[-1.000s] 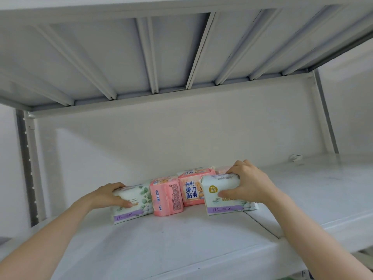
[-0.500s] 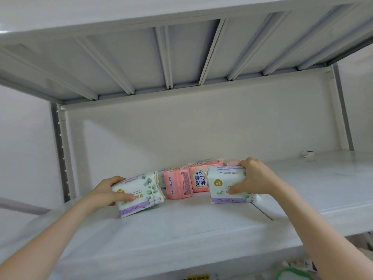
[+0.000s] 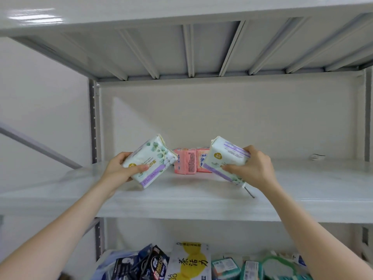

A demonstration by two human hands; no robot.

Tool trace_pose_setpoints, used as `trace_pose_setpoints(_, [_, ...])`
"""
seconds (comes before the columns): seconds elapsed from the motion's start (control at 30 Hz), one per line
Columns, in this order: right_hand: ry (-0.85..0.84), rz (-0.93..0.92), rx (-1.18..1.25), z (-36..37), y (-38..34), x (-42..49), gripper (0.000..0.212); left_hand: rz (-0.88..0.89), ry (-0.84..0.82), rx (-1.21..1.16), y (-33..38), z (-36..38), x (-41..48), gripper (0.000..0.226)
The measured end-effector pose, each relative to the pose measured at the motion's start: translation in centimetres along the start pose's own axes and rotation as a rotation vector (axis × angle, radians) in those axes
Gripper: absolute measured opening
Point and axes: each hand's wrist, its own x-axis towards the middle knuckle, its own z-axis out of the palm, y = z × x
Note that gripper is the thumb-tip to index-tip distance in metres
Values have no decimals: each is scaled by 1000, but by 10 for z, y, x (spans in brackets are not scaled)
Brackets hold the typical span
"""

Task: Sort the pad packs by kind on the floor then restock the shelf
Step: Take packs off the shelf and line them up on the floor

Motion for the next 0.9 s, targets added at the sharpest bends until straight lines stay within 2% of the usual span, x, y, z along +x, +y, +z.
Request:
trace_pose_setpoints(0.17, [35, -14, 102, -16, -6, -22, 64, -1, 53, -34, 17, 4, -42, 84])
trace_pose_setpoints(0.6, [9, -7, 146, -93, -29, -125, 55, -2, -5, 82, 57, -1, -149, 76])
trace_pose_setpoints(0.77, [-99, 14, 118, -111, -21, -189, 58, -37, -18, 192, 53, -6, -208, 93])
trace_pose_setpoints(0.9, [-180, 37, 78, -116, 0, -240, 59, -70, -49, 265, 42, -5, -257, 86])
